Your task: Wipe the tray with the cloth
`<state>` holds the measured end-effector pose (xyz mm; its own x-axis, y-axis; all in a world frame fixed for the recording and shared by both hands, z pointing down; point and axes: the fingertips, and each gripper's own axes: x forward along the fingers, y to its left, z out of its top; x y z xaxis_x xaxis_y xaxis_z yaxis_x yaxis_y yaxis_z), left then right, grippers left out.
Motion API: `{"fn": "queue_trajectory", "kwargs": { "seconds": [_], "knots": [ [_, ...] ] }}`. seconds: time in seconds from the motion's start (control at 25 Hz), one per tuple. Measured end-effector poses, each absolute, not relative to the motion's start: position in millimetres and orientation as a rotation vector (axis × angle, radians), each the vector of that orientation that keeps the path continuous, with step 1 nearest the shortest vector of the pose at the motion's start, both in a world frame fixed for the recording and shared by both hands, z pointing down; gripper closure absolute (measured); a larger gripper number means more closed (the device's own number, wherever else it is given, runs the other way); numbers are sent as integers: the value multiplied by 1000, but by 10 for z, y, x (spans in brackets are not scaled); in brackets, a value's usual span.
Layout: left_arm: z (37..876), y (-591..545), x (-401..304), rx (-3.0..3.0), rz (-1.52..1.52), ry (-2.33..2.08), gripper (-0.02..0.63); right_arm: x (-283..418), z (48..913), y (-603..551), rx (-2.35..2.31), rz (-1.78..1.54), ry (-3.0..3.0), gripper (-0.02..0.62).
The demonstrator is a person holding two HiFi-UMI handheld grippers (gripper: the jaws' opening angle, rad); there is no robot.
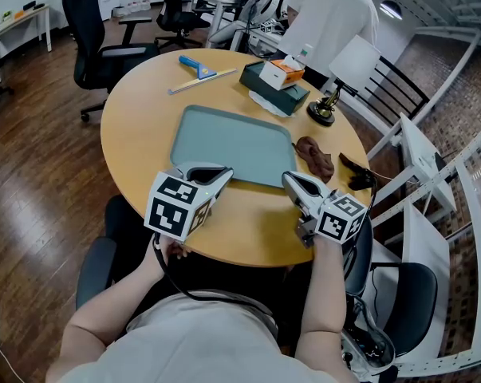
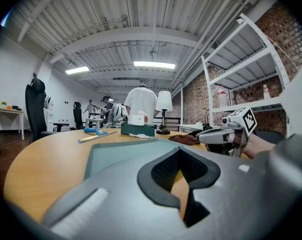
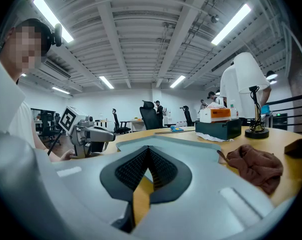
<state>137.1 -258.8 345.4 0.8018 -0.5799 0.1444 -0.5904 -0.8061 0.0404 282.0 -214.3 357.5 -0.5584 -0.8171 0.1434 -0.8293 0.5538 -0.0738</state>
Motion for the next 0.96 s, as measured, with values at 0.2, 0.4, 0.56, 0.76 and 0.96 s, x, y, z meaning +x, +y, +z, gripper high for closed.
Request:
{"fn": "queue_trajectory", "kwargs": {
  "seconds": [0.2, 0.4, 0.56, 0.76, 0.96],
  "knots": [
    [3458, -2585, 1371, 2902, 191, -944, 606, 2821, 3578, -2140, 1427, 202, -2686, 595],
    [3460, -2584, 1371, 2902, 192, -944, 606, 2821, 3579, -2140, 1427, 202, -2686, 595],
    [3448, -2583, 1368, 2902, 191, -945, 605, 2818, 3570, -2141, 1426, 203, -2686, 595],
    [3456, -2583, 1371, 2902, 192, -944, 606, 2823, 3576, -2141, 1427, 202, -2685, 595],
    [3449, -2596, 1367, 2896, 183, -953, 606, 2826, 3564, -2159, 1417, 198, -2684, 595]
  ]
}}
